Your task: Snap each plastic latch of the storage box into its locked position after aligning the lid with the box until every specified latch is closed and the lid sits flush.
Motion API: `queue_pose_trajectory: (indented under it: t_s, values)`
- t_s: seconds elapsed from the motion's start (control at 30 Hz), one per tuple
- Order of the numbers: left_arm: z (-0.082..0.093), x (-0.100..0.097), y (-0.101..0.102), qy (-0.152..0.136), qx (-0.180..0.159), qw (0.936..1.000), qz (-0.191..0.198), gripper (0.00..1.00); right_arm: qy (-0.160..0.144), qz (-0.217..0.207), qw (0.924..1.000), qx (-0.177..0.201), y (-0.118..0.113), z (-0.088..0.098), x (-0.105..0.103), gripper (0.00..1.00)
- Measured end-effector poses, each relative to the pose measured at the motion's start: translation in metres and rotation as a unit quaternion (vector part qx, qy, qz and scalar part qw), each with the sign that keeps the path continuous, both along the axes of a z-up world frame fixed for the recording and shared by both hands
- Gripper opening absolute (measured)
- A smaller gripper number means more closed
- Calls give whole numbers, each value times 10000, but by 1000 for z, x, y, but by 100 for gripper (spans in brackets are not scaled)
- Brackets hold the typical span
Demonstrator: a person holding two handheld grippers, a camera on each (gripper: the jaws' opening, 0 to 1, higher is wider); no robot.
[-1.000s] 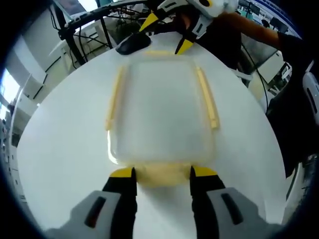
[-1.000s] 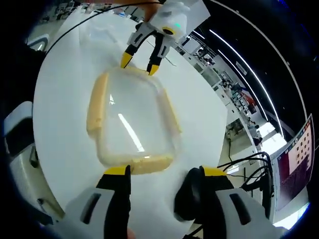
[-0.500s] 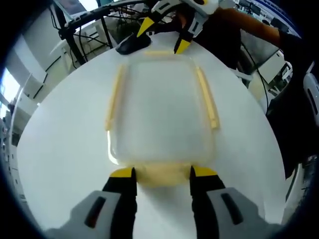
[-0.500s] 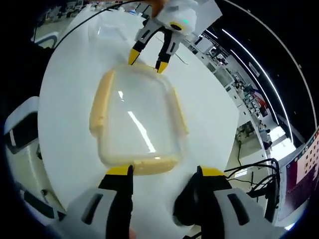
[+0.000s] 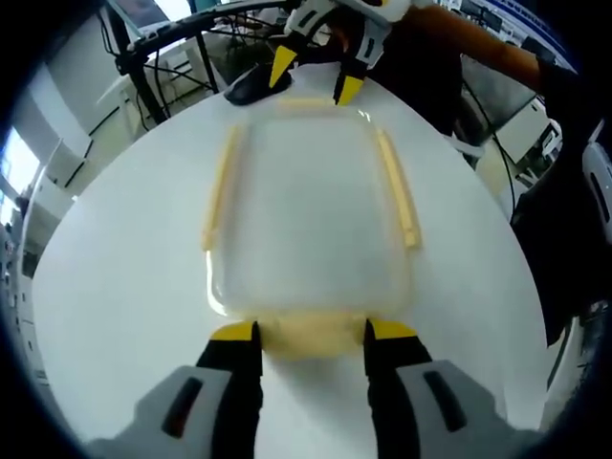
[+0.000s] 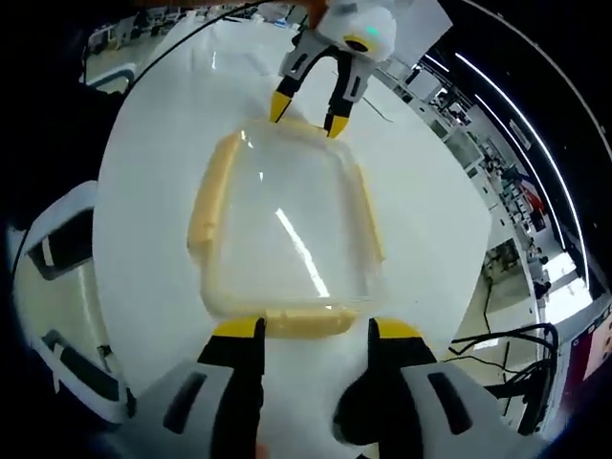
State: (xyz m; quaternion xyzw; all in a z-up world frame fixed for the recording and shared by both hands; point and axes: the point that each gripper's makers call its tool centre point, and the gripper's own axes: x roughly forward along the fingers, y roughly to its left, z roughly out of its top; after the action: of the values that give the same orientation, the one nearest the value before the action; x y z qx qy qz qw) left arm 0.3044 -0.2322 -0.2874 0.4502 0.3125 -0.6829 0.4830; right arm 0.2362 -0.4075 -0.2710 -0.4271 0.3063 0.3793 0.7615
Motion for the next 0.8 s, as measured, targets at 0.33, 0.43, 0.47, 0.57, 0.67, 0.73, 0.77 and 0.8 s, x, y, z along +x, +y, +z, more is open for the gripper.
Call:
queue_pose_trajectory:
  t_s: [0.33,0.43,0.47,0.57,0.67,0.73,0.77,0.8]
  values:
    - [0,-2,1,-31,64,10000,17,40,396,0,9991,125,-4,-4,6,43]
    - [0,-2,1,-30,60,10000,29,40,530,52,9985,114,-5,-5,8,43]
    - [0,-2,1,-26,52,10000,30,40,563,71,9983,111,-5,-6,8,43]
    - [0,-3,1,-12,15,10000,35,40,686,132,9974,149,-6,-7,9,43]
    - [0,-3,1,-3,0,10000,39,40,811,117,9964,223,-7,-8,11,44]
    - [0,-3,1,-8,12,10000,42,40,868,144,9958,237,-7,-8,11,44]
    - [0,-3,1,-9,15,10000,44,40,903,140,9955,245,-8,-9,11,44]
    - [0,-4,1,-6,8,10000,47,40,953,117,9950,260,-8,-9,12,45]
